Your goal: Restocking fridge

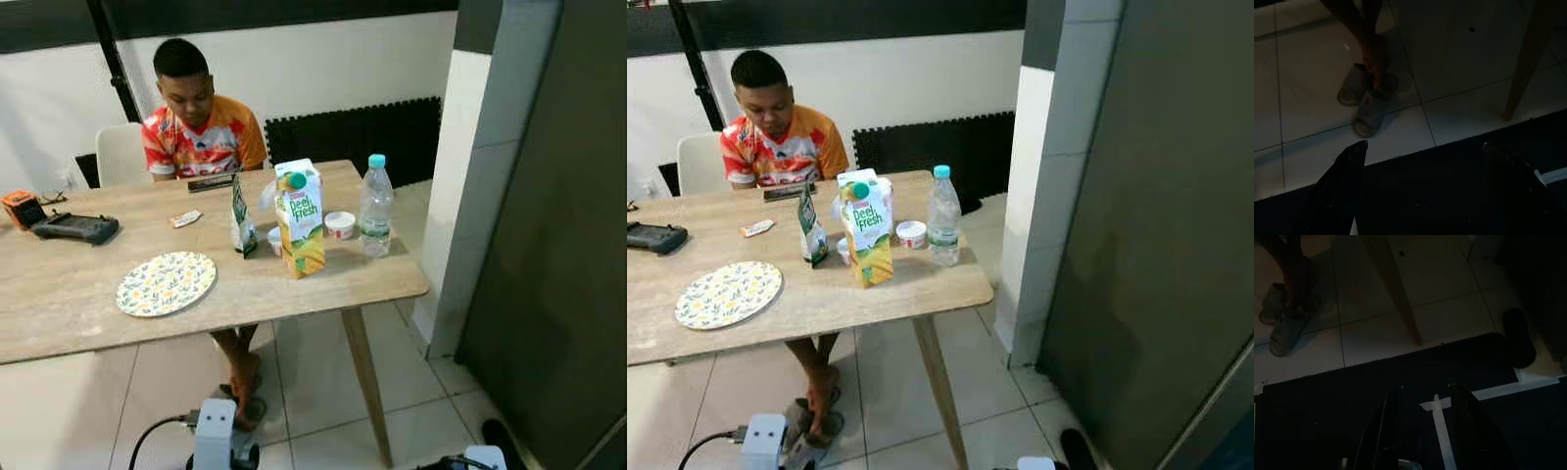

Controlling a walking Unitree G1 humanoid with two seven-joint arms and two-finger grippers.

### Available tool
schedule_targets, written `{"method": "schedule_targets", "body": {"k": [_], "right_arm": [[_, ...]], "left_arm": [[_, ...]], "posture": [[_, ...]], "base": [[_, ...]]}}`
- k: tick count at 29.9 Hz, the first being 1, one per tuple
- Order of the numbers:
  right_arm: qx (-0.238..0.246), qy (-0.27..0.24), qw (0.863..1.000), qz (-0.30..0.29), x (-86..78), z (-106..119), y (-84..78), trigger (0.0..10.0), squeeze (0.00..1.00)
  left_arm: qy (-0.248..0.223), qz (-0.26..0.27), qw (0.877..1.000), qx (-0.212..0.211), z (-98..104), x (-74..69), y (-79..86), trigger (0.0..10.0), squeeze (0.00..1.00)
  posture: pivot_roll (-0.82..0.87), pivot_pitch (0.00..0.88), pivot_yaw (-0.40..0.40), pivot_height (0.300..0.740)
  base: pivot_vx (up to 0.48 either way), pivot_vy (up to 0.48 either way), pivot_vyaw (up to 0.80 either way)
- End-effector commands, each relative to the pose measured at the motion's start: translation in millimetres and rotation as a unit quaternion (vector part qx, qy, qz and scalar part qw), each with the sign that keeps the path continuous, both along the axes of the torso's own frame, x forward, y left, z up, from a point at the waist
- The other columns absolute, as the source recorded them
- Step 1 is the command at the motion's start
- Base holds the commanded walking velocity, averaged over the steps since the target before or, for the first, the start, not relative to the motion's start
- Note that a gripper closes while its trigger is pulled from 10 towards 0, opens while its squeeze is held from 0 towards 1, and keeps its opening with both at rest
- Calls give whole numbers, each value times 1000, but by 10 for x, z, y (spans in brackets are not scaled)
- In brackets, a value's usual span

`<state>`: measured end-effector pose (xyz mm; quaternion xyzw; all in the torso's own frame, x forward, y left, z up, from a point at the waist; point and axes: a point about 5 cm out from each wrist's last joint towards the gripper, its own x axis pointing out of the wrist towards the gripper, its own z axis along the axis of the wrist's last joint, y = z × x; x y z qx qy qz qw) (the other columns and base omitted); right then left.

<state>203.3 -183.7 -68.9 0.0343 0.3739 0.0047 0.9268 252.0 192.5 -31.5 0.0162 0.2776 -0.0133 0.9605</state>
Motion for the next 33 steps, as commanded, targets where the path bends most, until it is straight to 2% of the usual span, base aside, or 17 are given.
{"method": "schedule_targets", "body": {"k": [1,3,9,14,33], "right_arm": [[4,4,1000,-4,-23,-16,17,10000,0],[4,3,1000,-3,-15,-12,18,10000,0],[2,2,1000,0,0,-3,11,10000,0],[2,2,1000,3,3,-2,9,10000,0],[-1,-1,1000,15,46,21,13,10000,0]], "left_arm": [[9,7,1000,7,-43,-64,44,10000,0],[8,10,1000,5,-43,-63,42,10000,0],[15,14,1000,6,-56,-67,30,10000,0],[20,43,999,-5,-69,-77,52,10000,0],[23,54,998,-2,-74,-81,74,10000,0]], "posture": [[-49,56,67,740],[-49,54,67,740],[-52,49,64,740],[-54,45,61,740],[-58,46,44,740]], "base": [[0,0,0],[0,0,0],[0,-461,0],[0,0,0],[0,0,0]]}}
